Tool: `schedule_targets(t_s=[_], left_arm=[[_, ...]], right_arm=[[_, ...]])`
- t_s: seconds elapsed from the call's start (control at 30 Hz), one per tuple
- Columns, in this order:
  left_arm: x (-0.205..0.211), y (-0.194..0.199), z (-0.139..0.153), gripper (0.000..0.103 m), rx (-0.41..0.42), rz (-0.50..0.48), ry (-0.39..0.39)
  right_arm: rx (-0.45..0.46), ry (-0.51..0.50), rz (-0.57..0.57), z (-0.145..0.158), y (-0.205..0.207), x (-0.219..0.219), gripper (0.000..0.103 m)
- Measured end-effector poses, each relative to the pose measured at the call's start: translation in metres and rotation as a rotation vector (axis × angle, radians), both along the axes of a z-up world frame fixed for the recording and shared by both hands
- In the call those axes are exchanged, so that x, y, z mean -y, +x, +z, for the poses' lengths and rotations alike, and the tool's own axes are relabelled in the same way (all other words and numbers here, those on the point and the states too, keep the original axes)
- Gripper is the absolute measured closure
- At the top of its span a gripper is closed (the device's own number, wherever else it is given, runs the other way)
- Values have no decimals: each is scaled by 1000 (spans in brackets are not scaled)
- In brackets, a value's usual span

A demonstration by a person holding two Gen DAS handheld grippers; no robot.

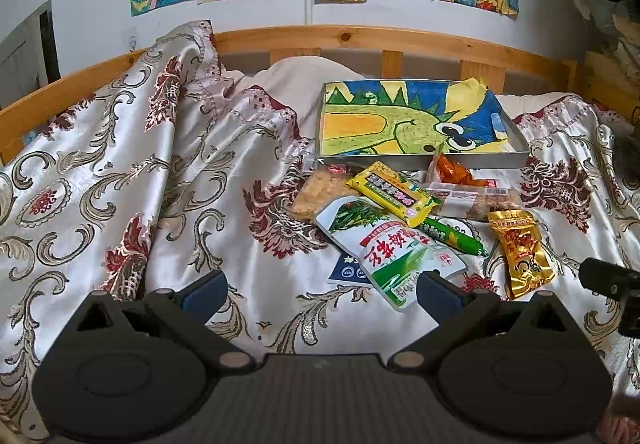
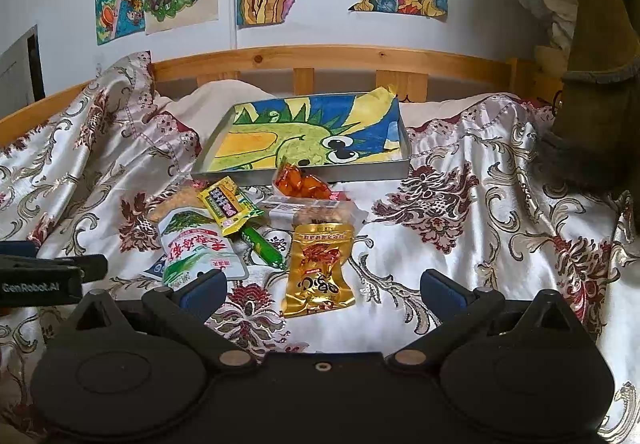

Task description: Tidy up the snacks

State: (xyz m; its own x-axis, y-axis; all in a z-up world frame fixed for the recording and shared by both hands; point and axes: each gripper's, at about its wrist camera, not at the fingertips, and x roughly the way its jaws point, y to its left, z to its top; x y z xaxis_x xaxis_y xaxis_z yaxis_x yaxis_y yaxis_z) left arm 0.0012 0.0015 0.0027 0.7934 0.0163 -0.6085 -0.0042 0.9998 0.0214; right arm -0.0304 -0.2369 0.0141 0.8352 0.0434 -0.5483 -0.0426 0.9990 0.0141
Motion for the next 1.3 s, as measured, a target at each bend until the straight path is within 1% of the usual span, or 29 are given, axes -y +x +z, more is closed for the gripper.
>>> schedule_targets(t_s=[0.17, 0.3, 0.37, 0.43, 0.53, 0.67, 0.77, 0.83, 0.93, 1.07, 1.13, 1.3], left_arm=[[-4, 12, 10, 0, -45, -5, -20], [-11, 30, 24, 0, -70, -20, -28], [-16, 38, 32, 0, -60, -34, -32], [-20, 47, 38, 0, -39, -54, -16], [-23, 59, 38, 0, -38, -67, 0], [-31, 77, 27, 0, -65, -60, -68], [-37, 89, 12, 0, -78, -43, -136], [-38, 97, 2, 0, -88, -28, -166], [-33, 108, -12, 0, -111, -27, -202], [-16, 123, -25, 0, -139, -52, -206], [-6, 131, -32, 0, -165, -63, -202], [17, 142, -46, 1, -211, -100, -168]], right_arm=[[14, -36, -35, 6, 6, -3, 1], [49, -99, -45, 11, 15, -10, 1], [68, -127, -28, 14, 21, -14, 1], [85, -136, 12, 16, 28, -21, 1], [94, -136, 72, 18, 38, -33, 1], [82, -161, 110, 13, 55, -44, 1], [40, -143, 92, 2, 68, -40, 1], [6, -130, 74, -9, 75, -35, 1], [-15, -115, 55, -22, 82, -28, 1], [-42, -120, 47, -35, 90, -24, 1], [-58, -122, 56, -40, 94, -21, 1], [-120, -104, 53, -49, 102, -16, 1]])
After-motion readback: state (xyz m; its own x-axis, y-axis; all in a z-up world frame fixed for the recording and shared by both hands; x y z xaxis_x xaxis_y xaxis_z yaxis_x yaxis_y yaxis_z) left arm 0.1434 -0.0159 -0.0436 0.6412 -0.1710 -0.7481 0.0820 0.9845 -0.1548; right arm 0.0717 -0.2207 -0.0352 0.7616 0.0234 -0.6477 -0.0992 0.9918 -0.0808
